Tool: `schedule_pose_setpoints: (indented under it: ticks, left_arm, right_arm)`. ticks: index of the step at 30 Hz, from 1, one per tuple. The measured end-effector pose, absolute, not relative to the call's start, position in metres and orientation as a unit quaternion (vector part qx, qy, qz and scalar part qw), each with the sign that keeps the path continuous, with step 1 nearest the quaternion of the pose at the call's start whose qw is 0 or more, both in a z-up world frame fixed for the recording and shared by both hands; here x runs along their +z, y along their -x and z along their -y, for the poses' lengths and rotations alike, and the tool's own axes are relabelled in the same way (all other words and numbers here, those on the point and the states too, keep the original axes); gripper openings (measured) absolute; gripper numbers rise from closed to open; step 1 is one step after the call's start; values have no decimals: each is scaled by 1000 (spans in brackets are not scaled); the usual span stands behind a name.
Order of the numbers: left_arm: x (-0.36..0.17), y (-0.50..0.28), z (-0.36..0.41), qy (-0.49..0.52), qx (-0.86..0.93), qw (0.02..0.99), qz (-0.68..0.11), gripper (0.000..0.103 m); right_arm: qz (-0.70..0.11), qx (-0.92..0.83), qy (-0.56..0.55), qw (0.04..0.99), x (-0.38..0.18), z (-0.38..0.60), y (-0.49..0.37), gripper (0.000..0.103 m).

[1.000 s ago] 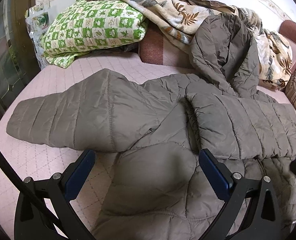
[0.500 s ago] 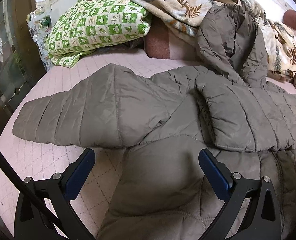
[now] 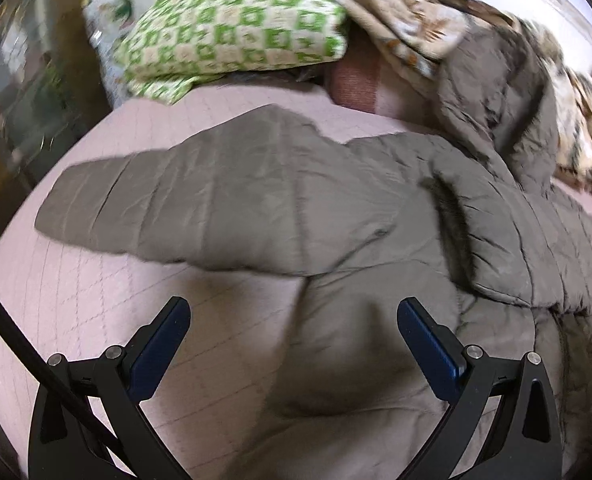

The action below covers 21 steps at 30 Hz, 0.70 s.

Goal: Fold large clothes

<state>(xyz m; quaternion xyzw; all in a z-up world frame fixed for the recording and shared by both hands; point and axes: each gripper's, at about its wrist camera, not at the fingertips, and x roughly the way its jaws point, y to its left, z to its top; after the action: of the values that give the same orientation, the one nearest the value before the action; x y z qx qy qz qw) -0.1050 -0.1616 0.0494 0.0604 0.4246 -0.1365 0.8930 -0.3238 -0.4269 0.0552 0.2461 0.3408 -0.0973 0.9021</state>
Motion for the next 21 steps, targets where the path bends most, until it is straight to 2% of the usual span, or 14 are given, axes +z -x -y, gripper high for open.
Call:
schedule_pose_setpoints:
  ticks: [10,16,18,21]
  left_arm:
    - [76,66,71,32,-99,895,-434,103]
    - [64,17,-9,119,-59,886,-445,103]
    - [57,2,-43,164,-40,881,-442,98]
    - [40,-11,-83,238,-20,861,-448,81]
  right_arm:
    - [-329,-92,-239,909,62,426,328,58]
    - [-330,-96,-240,908,61,430,331,58]
    - [-335,-96,-240,906,58,429,330,58]
    - [-342,-97,-231,906,55,425,326,58]
